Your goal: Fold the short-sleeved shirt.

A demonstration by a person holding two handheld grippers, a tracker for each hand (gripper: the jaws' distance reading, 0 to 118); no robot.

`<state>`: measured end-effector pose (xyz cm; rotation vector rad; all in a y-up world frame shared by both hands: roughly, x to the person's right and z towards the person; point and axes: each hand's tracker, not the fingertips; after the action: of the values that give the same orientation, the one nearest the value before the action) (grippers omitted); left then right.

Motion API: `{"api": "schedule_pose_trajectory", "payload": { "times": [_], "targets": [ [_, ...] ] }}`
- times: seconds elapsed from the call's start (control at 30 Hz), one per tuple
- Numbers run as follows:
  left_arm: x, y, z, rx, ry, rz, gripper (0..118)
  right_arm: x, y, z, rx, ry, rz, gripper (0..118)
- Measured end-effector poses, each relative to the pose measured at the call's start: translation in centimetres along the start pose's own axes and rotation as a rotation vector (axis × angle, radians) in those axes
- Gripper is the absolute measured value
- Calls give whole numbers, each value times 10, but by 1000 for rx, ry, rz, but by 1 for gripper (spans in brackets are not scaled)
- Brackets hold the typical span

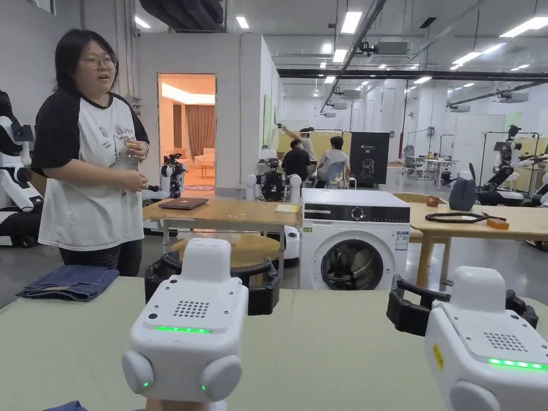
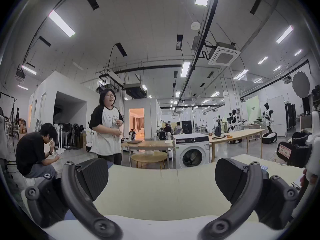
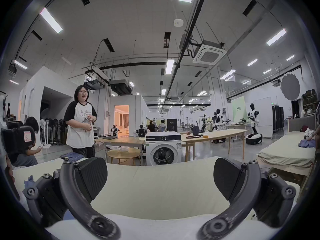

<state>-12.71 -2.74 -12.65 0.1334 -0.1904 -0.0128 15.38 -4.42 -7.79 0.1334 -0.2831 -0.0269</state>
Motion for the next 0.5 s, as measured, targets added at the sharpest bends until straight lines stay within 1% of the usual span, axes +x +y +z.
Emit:
{"api": "schedule_pose_trajectory", "payload": {
  "times": [0.1,0.23,0.4,0.5],
  "targets": [
    [-2,-7,-3,-14,0,15,118,1,2,5,24,6,15,118],
    [-2,-14,-2,-17,40,13,118,0,0,8,35,9,29,118],
    [-3,-20,3,-10,31,26,118,-2,-2,9,18,23,14,118],
    [0,-22,4,-4,32,3,118,-3,-2,10,20,22,16,118]
  ]
}}
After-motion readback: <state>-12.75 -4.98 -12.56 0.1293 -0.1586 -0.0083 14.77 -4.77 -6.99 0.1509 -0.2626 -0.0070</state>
